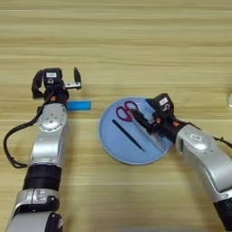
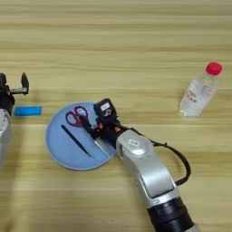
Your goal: Move the objects on the table
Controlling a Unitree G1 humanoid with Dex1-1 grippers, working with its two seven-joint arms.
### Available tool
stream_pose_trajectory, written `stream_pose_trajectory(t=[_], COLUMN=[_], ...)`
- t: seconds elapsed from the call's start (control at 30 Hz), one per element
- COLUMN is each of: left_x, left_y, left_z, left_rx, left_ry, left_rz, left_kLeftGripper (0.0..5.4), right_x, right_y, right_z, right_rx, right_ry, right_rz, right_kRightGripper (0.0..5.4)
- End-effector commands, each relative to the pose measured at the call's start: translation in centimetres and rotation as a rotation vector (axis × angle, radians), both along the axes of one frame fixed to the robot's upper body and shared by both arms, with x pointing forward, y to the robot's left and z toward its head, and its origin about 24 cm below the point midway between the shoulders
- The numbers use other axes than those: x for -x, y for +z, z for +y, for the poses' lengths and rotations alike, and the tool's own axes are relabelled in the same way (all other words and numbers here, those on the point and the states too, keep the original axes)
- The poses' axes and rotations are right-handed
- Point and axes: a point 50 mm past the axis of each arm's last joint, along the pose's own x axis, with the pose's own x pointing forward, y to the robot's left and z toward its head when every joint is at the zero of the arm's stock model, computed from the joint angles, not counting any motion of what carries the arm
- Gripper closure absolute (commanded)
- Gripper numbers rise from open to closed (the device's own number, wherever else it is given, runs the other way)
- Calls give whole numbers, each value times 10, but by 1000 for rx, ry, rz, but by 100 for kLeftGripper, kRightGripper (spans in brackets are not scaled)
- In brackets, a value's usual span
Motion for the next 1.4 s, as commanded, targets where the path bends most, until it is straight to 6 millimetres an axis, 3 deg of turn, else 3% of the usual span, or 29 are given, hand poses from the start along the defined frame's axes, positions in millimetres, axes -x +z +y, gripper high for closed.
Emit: stream_pose_trajectory(t=[0.03,0.17,0.3,0.53,0.83,0.97,1.23,1.4], left_x=[1,1,1,1,1,1,1,1], left_y=[-1,-1,0,-1,-1,-1,-1,-1], left_z=[0,-1,-1,0,0,1,1,1], left_rx=[-17,-17,-18,-18,-19,-20,-20,-20], left_ry=[2,2,2,2,2,2,2,2], left_rz=[11,10,10,10,12,12,12,12], left_kLeftGripper=[0,0,0,0,0,0,0,0], right_x=[-14,-23,-25,-28,-40,-46,-48,-49], right_y=[7,-3,-6,18,66,84,105,108], right_z=[-14,-32,-34,-36,-68,-95,-132,-153], right_rx=[69,161,158,77,7,23,41,58], right_ry=[-66,-134,-141,-160,-309,-424,-562,-653], right_rz=[-73,-42,-34,-157,-371,-451,-538,-540], right_kRightGripper=[181,129,79,1,1,1,1,1])
